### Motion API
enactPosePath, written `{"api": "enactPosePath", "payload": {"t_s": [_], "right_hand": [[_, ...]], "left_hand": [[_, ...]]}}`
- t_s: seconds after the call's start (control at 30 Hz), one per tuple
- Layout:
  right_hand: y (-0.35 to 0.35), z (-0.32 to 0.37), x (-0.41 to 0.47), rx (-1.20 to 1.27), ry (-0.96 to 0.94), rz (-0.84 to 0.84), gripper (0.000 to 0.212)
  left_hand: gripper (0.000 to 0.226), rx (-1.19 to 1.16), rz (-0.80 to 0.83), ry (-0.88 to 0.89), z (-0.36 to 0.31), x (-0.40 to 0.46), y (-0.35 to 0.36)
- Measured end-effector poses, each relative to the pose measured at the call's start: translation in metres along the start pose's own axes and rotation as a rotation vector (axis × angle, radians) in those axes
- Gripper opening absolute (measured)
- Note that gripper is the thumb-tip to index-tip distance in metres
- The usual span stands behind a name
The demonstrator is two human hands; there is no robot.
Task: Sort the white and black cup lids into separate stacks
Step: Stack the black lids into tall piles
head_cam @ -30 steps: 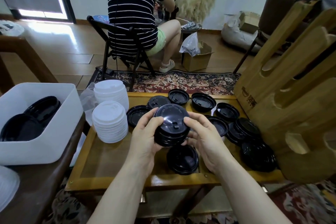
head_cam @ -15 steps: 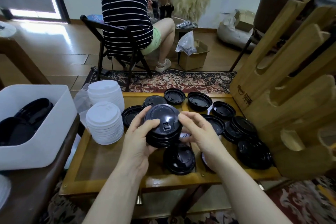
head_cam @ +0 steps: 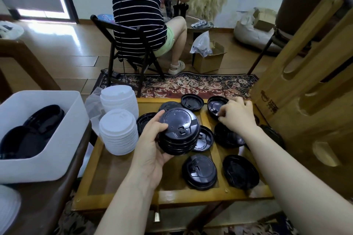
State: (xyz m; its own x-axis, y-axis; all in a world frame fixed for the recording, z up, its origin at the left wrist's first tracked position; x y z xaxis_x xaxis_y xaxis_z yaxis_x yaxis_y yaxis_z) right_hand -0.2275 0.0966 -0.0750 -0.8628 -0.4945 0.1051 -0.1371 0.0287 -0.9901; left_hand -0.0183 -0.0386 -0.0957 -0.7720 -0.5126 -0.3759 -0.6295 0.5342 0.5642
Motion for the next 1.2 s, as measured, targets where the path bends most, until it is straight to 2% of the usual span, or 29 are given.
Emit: {"api": "enactPosePath", "payload": {"t_s": [0.17, 0.33, 0.47, 0.6, 0.7, 0.8, 0.9, 1.2], "right_hand": [[-0.013, -0.010, -0.008, 0.117, 0.046, -0.137, 0.017], [-0.033, -0.029, -0.028, 0.419, 0.173, -0.245, 0.009], [-0.040, -0.042, -0.052, 1.066, 0.349, -0.283, 0.003], [-0.029, -0.026, -0.069, 1.656, 0.470, -0.082, 0.009], [-0.025, -0.005, -0.077, 1.912, 0.449, 0.051, 0.014], [-0.022, 0.013, -0.083, 2.049, 0.431, 0.152, 0.014], [-0.019, 0.018, -0.086, 2.172, 0.499, 0.162, 0.013], [-0.016, 0.026, -0.087, 2.196, 0.463, 0.170, 0.016]], "left_hand": [[0.039, 0.013, 0.041, -0.001, -0.001, 0.003, 0.000], [0.041, 0.024, 0.058, 0.000, 0.000, -0.001, 0.003], [0.040, 0.023, 0.054, 0.001, 0.002, -0.003, 0.004], [0.039, 0.019, 0.041, 0.009, 0.003, -0.006, 0.005], [0.040, 0.006, 0.017, -0.008, 0.005, -0.008, 0.004], [0.040, 0.004, -0.001, -0.012, 0.006, -0.009, 0.001], [0.042, -0.007, -0.016, -0.006, 0.006, -0.008, -0.001], [0.039, 0.083, -0.014, 0.001, 0.010, 0.002, -0.001]]}}
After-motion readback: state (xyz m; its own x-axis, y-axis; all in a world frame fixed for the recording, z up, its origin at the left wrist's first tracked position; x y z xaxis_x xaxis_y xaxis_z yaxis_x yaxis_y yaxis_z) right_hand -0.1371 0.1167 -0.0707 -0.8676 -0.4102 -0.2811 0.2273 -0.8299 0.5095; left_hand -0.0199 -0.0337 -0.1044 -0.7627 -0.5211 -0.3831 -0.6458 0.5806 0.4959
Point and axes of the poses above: each hand's wrist, its own x-axis towards the middle knuckle, its own y-axis out of the palm, z = x × y, the point moved 7 cm from there along x, towards the middle knuckle, and after that the axes turned 3 degrees about -z, right-handed, at the moved point
